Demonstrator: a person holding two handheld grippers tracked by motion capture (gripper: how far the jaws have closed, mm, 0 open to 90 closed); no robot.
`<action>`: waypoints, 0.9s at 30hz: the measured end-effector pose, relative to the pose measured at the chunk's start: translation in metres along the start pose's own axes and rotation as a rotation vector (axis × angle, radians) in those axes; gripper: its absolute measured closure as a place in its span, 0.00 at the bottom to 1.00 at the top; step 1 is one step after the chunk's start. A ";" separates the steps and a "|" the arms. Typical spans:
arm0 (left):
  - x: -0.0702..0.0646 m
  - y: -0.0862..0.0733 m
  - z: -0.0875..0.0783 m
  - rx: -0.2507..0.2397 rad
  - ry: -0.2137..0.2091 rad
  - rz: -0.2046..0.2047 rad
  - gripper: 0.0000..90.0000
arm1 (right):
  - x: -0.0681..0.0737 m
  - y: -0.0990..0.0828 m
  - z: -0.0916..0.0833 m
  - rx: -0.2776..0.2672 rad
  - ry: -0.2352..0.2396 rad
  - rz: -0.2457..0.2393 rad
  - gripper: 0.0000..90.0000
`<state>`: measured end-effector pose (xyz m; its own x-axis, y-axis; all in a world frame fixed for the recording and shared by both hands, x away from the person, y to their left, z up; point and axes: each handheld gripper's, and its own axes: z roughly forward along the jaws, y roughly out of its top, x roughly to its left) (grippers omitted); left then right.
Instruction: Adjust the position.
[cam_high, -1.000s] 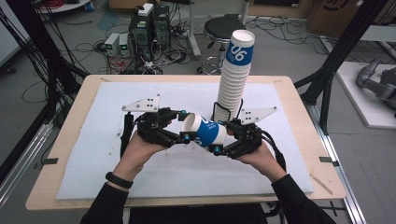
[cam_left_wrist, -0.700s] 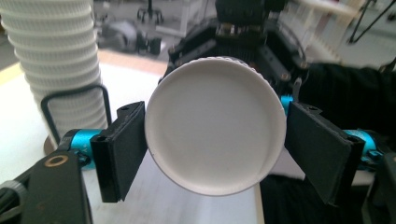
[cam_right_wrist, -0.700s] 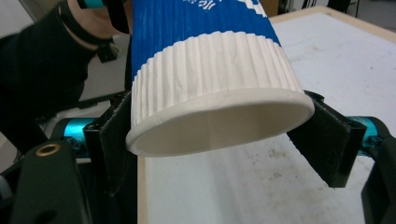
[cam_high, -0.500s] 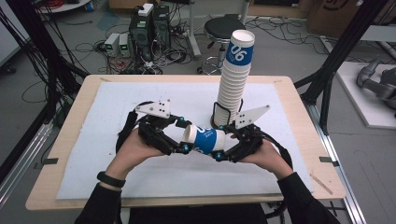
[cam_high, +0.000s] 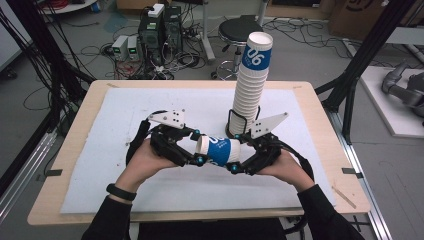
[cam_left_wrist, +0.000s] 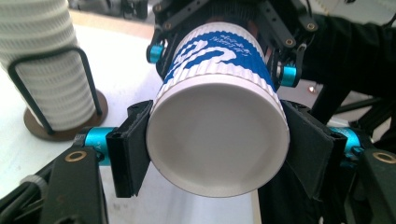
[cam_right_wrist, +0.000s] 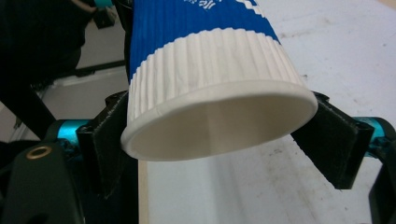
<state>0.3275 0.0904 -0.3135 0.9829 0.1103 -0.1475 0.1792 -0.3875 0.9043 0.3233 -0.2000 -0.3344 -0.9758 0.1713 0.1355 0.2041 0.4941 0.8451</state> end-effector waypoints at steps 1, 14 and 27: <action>0.001 -0.001 -0.001 -0.022 -0.004 0.002 0.33 | 0.000 0.000 -0.001 -0.013 -0.002 0.005 0.19; 0.007 -0.006 -0.014 -0.254 -0.016 -0.009 0.34 | -0.003 0.001 -0.016 -0.230 0.004 0.086 0.16; 0.009 -0.012 -0.006 -0.366 -0.038 -0.036 0.34 | -0.003 -0.001 -0.011 -0.388 0.041 0.168 0.16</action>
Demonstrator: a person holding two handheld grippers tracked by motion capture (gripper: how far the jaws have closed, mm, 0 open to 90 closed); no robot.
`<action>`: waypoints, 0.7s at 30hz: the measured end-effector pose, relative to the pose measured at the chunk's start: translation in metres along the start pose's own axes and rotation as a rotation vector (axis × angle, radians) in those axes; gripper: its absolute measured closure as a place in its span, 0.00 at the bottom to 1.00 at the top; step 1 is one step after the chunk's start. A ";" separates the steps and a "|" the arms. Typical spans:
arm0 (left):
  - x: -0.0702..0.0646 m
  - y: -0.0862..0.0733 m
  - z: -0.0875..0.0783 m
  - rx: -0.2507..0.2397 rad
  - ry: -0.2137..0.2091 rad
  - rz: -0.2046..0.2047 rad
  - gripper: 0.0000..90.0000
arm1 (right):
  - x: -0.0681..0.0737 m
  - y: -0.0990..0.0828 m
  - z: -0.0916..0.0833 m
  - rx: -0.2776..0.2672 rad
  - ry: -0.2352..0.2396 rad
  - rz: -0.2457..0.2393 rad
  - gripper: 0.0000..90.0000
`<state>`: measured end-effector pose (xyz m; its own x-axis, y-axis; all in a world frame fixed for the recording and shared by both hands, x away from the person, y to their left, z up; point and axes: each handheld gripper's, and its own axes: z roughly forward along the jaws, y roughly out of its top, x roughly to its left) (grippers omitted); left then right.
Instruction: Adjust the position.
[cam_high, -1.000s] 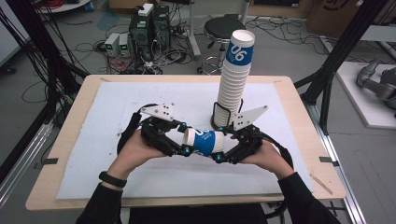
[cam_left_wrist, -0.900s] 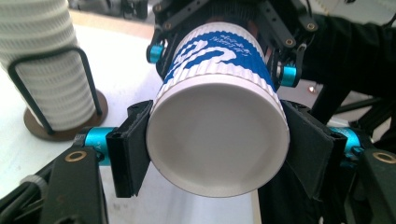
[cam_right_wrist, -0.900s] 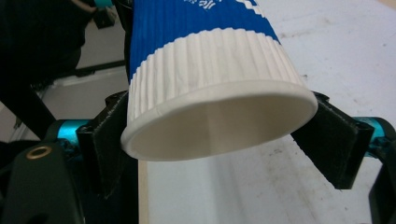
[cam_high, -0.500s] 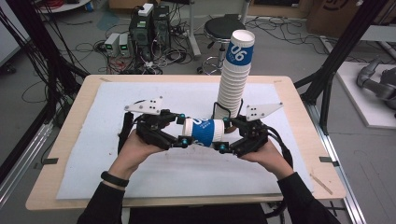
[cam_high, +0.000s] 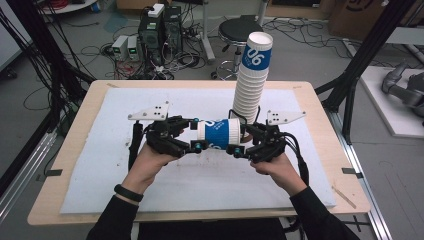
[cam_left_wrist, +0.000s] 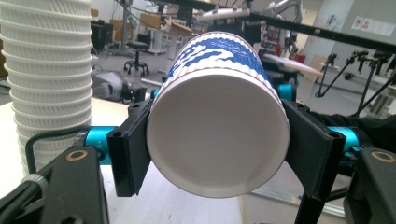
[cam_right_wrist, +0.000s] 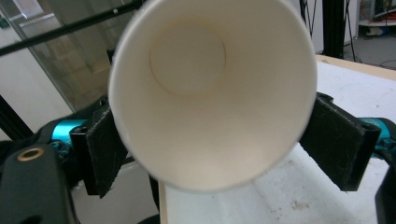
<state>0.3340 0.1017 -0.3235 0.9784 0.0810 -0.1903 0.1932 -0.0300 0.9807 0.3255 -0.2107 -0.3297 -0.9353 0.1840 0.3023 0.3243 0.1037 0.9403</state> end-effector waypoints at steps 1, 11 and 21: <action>0.000 0.000 0.001 0.003 -0.001 -0.001 0.34 | 0.000 0.000 -0.001 -0.002 0.002 0.009 0.16; -0.002 -0.001 0.004 0.063 0.003 0.019 0.33 | 0.000 0.001 -0.004 0.031 -0.002 -0.037 0.21; -0.007 0.003 0.009 0.329 0.042 0.066 0.26 | 0.000 0.001 0.000 0.213 -0.032 -0.100 0.23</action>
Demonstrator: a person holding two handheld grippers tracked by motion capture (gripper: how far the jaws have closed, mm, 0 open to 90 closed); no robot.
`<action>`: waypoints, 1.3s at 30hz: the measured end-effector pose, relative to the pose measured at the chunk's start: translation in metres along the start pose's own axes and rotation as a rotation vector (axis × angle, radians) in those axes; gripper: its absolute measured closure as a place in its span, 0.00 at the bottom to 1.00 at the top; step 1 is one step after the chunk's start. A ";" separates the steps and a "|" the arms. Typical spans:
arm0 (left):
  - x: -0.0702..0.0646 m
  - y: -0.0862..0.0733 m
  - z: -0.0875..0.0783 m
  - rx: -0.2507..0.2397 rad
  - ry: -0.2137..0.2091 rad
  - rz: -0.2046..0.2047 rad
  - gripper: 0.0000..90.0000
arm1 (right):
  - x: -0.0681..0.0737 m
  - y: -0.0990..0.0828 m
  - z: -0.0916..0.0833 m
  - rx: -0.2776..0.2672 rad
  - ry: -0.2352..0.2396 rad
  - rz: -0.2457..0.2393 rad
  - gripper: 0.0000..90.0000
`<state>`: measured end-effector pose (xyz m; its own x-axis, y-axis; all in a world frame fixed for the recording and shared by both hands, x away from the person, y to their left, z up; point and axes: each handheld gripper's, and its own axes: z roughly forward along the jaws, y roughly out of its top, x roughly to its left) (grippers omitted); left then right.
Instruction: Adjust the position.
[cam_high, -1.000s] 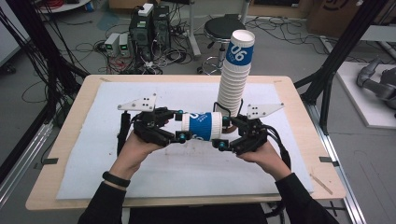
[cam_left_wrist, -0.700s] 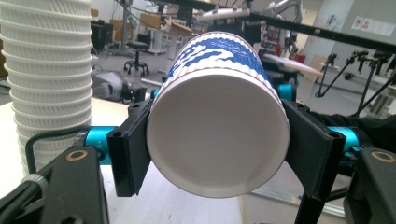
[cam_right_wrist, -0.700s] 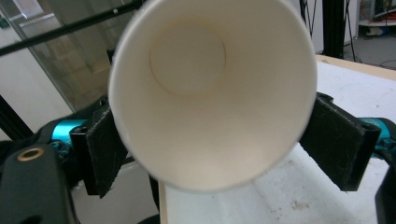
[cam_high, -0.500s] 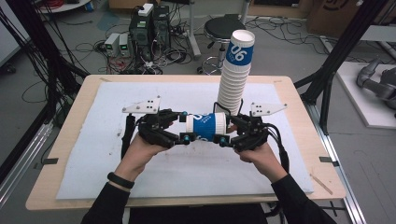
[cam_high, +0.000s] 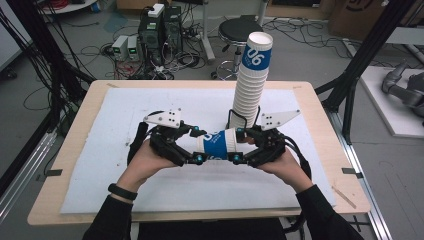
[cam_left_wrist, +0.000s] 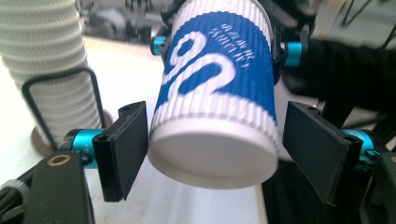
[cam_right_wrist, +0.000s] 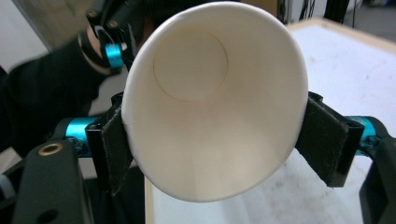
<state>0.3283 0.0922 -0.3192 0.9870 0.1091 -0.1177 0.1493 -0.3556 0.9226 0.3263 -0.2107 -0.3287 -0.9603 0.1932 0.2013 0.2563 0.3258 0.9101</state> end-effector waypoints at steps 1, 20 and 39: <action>-0.002 0.001 0.001 0.028 -0.001 0.007 0.26 | -0.001 0.000 0.001 0.018 0.001 -0.004 0.23; -0.007 -0.004 0.026 0.294 -0.003 0.056 0.33 | 0.005 0.000 0.012 0.197 0.005 -0.037 0.23; -0.001 -0.003 0.007 0.082 -0.023 0.069 0.34 | 0.006 0.007 -0.004 0.023 0.000 -0.033 0.19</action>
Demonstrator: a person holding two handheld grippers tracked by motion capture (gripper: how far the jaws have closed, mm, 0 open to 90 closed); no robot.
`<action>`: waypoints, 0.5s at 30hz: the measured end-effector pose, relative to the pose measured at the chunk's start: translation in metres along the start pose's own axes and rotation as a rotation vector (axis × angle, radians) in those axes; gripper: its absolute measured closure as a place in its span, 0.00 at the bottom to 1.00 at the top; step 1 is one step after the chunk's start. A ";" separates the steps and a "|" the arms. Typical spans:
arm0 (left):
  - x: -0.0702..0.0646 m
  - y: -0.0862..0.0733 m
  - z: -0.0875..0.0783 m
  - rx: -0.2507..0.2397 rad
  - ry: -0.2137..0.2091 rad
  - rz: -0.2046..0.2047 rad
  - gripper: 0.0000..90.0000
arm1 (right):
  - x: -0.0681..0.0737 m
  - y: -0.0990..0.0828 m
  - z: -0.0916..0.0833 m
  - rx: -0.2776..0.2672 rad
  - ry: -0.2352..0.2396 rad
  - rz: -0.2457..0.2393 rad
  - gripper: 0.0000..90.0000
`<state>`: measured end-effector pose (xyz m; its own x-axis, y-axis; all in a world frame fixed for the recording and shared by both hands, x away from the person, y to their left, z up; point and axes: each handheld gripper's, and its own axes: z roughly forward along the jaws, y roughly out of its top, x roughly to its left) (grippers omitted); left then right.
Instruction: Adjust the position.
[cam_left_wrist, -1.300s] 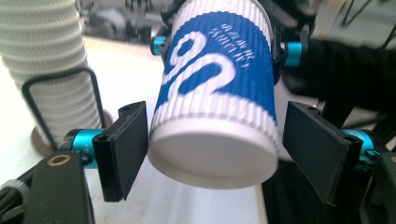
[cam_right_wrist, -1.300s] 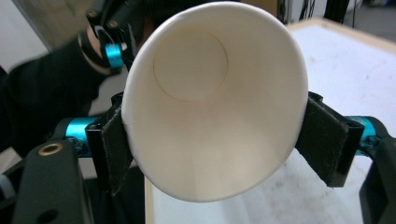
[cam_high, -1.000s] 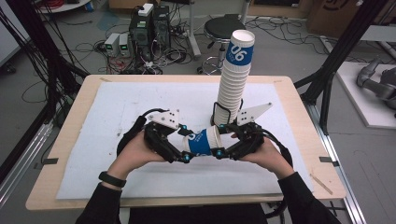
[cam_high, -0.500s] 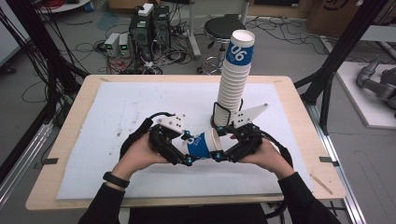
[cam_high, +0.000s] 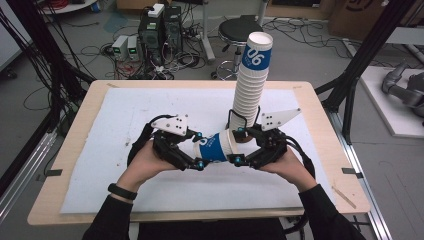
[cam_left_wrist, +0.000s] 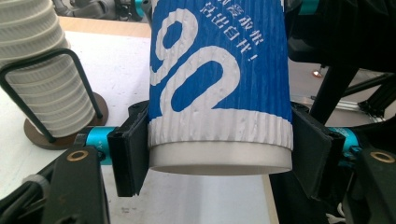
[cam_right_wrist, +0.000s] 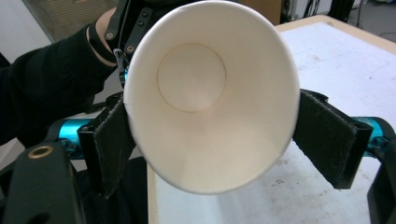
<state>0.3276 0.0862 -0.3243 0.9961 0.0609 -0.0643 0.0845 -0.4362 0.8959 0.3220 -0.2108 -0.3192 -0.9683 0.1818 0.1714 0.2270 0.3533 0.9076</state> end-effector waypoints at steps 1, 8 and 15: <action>0.000 0.000 -0.001 -0.007 0.001 -0.002 0.34 | 0.000 0.000 -0.001 -0.005 -0.001 0.000 0.20; 0.002 -0.001 -0.007 -0.060 0.011 -0.016 0.34 | -0.001 0.001 -0.006 -0.052 -0.014 0.002 0.19; 0.003 -0.001 -0.012 -0.129 0.020 -0.030 0.34 | -0.002 0.000 -0.009 -0.096 -0.019 0.020 0.19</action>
<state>0.3302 0.0974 -0.3206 0.9923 0.0909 -0.0845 0.1092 -0.3150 0.9428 0.3233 -0.2194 -0.3163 -0.9613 0.2056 0.1832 0.2342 0.2603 0.9367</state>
